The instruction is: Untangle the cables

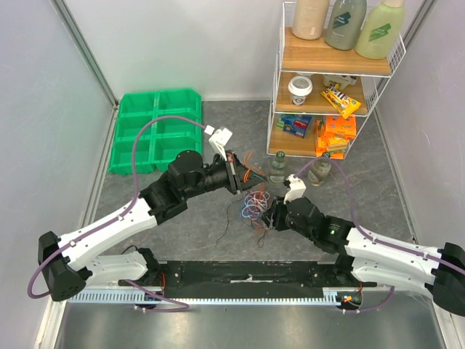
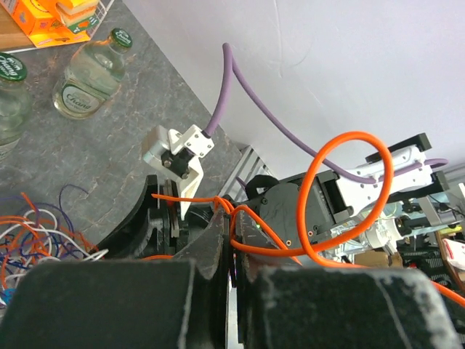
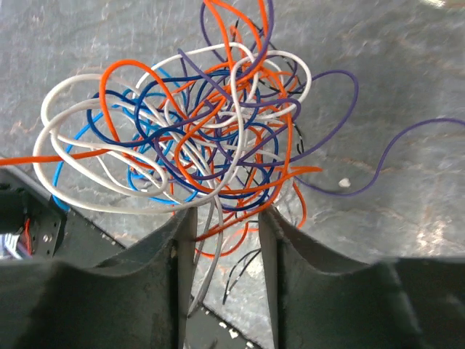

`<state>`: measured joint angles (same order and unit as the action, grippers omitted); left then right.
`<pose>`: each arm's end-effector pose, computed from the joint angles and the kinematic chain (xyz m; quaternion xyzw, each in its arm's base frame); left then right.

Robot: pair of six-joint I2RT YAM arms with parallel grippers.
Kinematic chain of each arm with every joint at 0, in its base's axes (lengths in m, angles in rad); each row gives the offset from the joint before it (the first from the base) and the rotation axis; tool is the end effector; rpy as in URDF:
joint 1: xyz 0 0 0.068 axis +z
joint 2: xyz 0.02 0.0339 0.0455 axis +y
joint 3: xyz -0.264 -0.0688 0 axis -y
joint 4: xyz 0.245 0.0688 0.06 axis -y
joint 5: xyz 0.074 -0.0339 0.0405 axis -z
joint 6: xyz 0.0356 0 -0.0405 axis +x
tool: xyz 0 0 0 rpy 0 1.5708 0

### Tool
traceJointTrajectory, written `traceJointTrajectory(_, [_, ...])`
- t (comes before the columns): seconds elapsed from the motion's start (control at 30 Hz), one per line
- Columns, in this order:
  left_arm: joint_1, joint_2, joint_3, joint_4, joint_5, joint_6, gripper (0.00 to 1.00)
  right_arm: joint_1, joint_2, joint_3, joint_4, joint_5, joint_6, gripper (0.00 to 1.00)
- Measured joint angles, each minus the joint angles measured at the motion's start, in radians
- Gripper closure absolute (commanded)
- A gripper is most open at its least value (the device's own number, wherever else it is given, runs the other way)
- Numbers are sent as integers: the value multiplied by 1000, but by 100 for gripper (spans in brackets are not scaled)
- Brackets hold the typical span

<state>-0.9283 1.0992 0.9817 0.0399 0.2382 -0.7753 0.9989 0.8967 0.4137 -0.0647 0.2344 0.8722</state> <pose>0.1483 -0.2121 0.3711 0.1362 0.7205 -0.5649 0.3785 0.1113 0.1576 0.2025 0.0023 0.8679 0.3308 0.3706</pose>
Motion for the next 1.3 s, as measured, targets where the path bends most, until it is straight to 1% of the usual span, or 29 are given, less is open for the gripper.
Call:
traceJointTrajectory(0.03, [0, 0, 1, 0, 2, -1, 98, 0, -1, -1, 1, 1, 2, 81])
traceJointTrajectory(0.1, [0, 3, 19, -11, 11, -3, 98, 0, -39, -34, 28, 52, 26, 94])
traceJointTrajectory(0.13, [0, 4, 32, -16, 15, -2, 99, 0, -75, -63, 34, 81, 45, 99])
traceJointTrajectory(0.17, [0, 4, 48, -23, 18, -2, 98, 1, -110, -91, 33, 109, 65, 100])
traceJointTrajectory(0.3, [0, 4, 147, -77, 0, 7, 98, 0, -179, -160, -32, 209, 144, 100])
traceJointTrajectory(0.53, [-1, -16, 379, -196, -121, 72, 98, -18, -133, -171, -193, 305, 217, 100])
traceJointTrajectory(0.7, [0, 2, 583, -303, -191, 140, 98, -48, -29, -139, -260, 320, 211, 100])
traceJointTrajectory(0.73, [-1, 11, 636, -329, -207, 157, 99, -56, -7, -126, -270, 320, 208, 97])
traceJointTrajectory(0.8, [0, 26, 739, -365, -240, 195, 99, -68, 31, -95, -283, 320, 193, 97])
traceJointTrajectory(0.97, [-1, 20, 864, -427, -317, 277, 98, -76, 33, -34, -322, 343, 156, 98])
traceJointTrajectory(1.07, [0, 52, 976, -464, -372, 336, 98, -113, 25, -22, -330, 350, 140, 98])
traceJointTrajectory(1.13, [-1, 81, 1048, -457, -386, 361, 98, -140, 34, -22, -339, 351, 140, 97])
traceJointTrajectory(1.17, [0, 94, 1080, -446, -387, 373, 98, -148, 39, -23, -341, 351, 142, 96])
traceJointTrajectory(1.3, [0, 122, 1144, -371, -350, 406, 98, -153, 38, -32, -339, 346, 142, 82])
